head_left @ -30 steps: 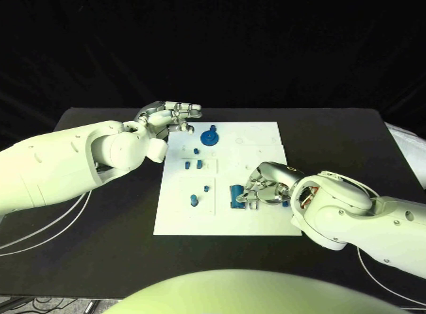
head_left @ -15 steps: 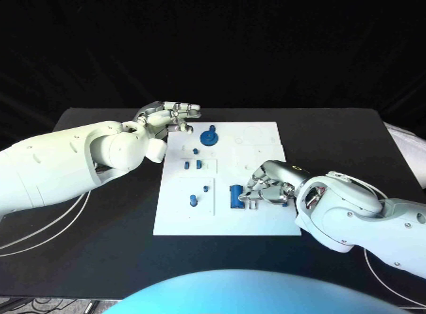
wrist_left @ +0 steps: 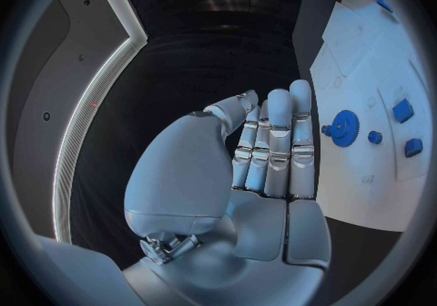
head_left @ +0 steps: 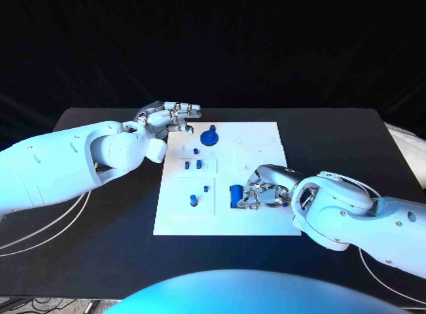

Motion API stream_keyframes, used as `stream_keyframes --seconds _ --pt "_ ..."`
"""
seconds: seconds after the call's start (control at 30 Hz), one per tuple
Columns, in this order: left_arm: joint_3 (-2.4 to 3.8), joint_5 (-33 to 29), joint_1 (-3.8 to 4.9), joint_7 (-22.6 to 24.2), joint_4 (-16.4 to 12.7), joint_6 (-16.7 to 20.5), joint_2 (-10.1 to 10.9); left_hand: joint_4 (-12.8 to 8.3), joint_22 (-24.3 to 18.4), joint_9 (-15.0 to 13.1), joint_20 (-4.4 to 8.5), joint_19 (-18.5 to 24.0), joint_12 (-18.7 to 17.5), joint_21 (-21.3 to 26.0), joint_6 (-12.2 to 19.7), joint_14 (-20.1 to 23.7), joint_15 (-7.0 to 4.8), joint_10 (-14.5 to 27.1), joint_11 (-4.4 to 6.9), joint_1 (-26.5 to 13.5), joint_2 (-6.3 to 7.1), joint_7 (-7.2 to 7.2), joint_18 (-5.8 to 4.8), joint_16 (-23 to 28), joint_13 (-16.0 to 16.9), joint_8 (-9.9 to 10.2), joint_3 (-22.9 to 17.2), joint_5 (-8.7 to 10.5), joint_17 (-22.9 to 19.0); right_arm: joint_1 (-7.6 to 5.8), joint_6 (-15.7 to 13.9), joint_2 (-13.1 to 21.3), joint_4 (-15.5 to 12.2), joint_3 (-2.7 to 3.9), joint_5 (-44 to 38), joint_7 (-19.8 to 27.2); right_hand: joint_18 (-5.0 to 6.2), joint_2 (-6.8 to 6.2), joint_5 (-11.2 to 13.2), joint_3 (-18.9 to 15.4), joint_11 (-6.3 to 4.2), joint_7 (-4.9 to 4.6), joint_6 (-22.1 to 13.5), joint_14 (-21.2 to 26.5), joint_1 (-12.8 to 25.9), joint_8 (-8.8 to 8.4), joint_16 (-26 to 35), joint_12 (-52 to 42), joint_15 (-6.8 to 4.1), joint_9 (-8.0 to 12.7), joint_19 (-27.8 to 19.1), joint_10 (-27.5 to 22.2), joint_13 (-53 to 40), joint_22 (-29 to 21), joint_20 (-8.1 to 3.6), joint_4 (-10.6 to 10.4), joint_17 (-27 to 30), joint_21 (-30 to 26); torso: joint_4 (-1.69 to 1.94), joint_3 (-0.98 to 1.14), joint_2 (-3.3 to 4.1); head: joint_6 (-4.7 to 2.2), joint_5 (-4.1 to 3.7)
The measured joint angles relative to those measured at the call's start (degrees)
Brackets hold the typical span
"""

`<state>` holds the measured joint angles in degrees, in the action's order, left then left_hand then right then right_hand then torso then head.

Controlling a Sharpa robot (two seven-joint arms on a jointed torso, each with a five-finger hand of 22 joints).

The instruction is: Assemble the parts on the task board

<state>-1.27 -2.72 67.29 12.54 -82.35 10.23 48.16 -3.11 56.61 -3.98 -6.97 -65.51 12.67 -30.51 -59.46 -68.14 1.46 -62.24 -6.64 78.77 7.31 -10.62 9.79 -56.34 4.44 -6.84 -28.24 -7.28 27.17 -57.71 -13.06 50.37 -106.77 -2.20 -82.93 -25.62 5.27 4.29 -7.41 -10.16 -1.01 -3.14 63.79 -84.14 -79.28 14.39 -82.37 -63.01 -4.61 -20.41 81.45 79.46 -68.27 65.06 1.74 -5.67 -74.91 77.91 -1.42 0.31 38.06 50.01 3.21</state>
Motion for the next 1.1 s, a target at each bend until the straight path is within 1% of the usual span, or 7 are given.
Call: stream_keyframes --seconds 0.27,0.4,0.67,1.1 --pt "0.00 0.0 0.00 0.0 0.0 0.0 0.0 0.0 0.0 0.0 0.00 0.0 0.0 0.0 0.0 0.0 0.00 0.0 0.00 0.0 0.00 0.00 0.00 0.0 0.0 0.0 0.0 0.00 0.0 0.03 0.7 -0.7 0.5 -0.01 -1.0 -1.4 0.00 0.44 0.3 0.7 -0.07 0.19 0.2 0.2 -0.6 0.00 0.0 -0.4 -0.20 -0.2 0.1 0.1 -0.3 0.1 -0.08 0.7 0.0 0.2 0.03 0.03 0.02 0.00 0.09" --pt "0.00 0.0 0.00 0.0 0.0 0.0 0.0 0.0 0.0 0.0 0.00 0.0 0.0 0.0 0.0 0.0 0.00 0.0 0.00 0.0 0.00 0.00 0.00 0.0 0.0 0.0 0.0 0.00 0.0 0.07 0.7 -1.0 0.9 -0.01 -1.7 -2.2 0.00 0.78 1.4 1.3 -0.07 0.38 0.4 0.2 -1.2 0.00 -0.2 -0.7 -0.20 -0.3 0.2 0.1 -0.5 0.2 -0.21 1.3 0.0 0.2 0.02 0.05 0.02 0.00 0.13" --pt "0.00 0.0 0.00 0.0 0.0 -0.1 0.0 0.0 0.0 0.0 0.00 0.0 0.0 0.0 0.0 0.0 0.00 0.0 0.00 0.0 0.00 0.00 0.00 0.0 0.0 0.0 0.0 0.00 0.0 0.09 0.2 -1.4 1.1 0.02 -2.6 -3.4 0.00 1.13 2.2 1.5 -0.07 0.38 0.4 0.1 -1.6 0.00 -0.2 -1.0 -0.33 -0.4 0.0 0.1 -0.7 0.2 -0.42 1.6 0.0 0.2 0.00 0.05 0.02 0.00 0.13" --pt "0.00 0.0 0.00 0.0 0.0 -0.1 0.0 0.0 0.0 0.0 0.00 0.0 0.0 0.0 0.0 0.0 0.00 0.0 0.00 0.0 0.00 0.00 -0.01 0.0 0.0 0.0 0.0 0.00 0.0 0.14 -0.2 -1.6 1.0 0.00 -3.1 -4.0 0.00 1.13 2.0 1.7 -0.06 0.38 0.4 0.0 -1.6 0.00 -0.2 -1.1 -0.41 -0.4 0.0 0.1 -0.8 0.1 -0.42 1.4 0.0 0.2 -0.03 0.03 -0.01 0.00 -0.09"
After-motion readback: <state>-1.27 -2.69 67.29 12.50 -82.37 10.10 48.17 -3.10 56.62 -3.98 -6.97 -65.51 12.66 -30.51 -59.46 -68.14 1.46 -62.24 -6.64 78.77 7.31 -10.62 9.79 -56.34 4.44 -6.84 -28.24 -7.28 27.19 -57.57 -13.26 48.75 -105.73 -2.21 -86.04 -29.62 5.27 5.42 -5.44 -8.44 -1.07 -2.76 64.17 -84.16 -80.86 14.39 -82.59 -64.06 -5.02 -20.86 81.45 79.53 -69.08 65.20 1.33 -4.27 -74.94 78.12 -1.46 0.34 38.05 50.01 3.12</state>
